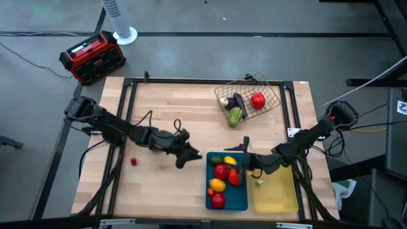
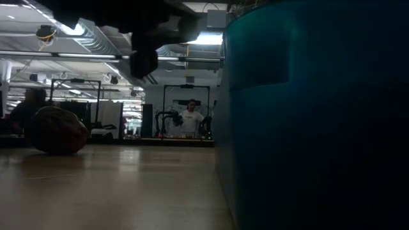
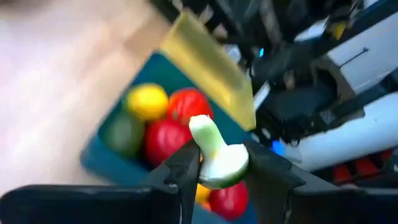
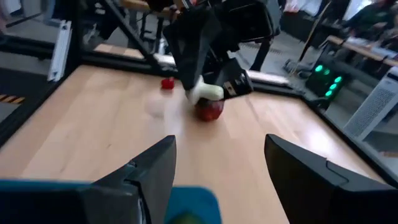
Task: Sort produce into baskets
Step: Put the green mushroom into the yellow bin
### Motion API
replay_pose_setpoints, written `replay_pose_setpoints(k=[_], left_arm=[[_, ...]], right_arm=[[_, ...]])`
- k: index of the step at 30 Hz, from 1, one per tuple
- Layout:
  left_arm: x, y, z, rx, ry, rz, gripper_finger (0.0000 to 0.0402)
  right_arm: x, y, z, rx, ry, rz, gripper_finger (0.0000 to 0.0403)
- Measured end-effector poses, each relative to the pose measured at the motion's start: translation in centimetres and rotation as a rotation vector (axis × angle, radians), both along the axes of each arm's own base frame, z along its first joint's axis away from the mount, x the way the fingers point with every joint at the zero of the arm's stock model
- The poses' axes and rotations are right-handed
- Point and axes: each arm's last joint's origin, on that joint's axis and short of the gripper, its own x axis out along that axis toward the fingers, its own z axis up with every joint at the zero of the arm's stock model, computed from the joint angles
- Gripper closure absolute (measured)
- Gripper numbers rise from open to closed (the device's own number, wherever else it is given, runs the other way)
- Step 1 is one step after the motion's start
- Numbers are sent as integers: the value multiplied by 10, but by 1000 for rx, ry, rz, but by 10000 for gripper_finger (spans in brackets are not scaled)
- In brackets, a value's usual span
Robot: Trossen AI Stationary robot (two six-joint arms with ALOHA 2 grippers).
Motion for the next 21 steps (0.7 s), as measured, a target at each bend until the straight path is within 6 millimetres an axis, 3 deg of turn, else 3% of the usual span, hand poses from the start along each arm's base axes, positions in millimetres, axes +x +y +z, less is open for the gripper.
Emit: replay_pose_setpoints(k=[13, 21], left_arm=[[5, 12, 9, 162, -116, 57, 288], [5, 12, 9, 162, -115, 57, 288]], right_arm=[[57, -22, -3, -4, -42, 35, 162], [74, -27, 7, -108, -52, 29, 162]])
